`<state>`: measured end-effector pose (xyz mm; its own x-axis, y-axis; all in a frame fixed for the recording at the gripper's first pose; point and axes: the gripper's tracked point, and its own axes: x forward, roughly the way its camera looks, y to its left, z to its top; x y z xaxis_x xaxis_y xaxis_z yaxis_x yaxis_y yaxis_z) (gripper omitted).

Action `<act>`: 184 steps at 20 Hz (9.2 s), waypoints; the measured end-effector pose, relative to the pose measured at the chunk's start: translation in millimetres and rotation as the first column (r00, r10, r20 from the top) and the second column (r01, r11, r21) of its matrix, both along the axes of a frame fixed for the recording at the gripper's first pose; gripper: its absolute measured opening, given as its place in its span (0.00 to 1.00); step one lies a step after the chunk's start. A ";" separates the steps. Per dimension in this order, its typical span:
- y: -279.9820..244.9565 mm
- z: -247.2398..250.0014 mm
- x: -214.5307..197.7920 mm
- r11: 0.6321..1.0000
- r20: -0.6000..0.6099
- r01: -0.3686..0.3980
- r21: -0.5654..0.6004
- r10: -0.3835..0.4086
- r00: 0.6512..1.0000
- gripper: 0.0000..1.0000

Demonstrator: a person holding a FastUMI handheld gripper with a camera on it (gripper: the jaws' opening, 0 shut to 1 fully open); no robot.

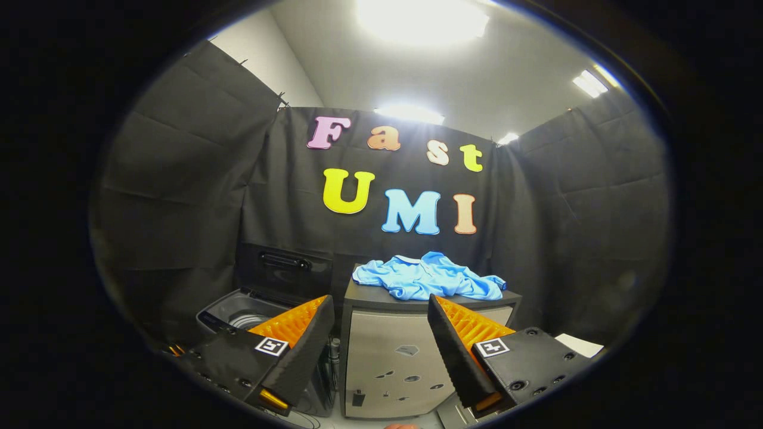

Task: Put the clothes into the washing machine and then close the washing machine lid.

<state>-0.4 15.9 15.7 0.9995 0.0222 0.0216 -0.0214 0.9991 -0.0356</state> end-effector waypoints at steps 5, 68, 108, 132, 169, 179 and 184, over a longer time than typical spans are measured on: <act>0.5 1.0 0.5 1.000 0.002 -0.002 -0.004 0.002 1.000 0.98; 270.5 100.8 279.7 0.756 -0.380 -0.533 0.381 0.653 0.655 0.01; 342.3 3.7 484.7 0.954 -0.567 -0.184 0.235 0.289 0.771 0.99; 340.1 -44.0 467.9 0.970 -0.604 -0.141 0.199 0.234 0.762 0.99; 339.2 -94.7 312.3 0.959 -0.641 -0.175 0.224 0.280 0.714 0.98; 321.0 -75.2 223.8 0.930 -0.528 -0.241 0.277 0.357 0.770 0.98; 269.3 -45.9 162.2 0.907 -0.424 -0.275 0.318 0.396 0.815 0.98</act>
<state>161.9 285.3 -30.2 0.8192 0.4125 -0.3985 -0.3107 0.9032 0.2961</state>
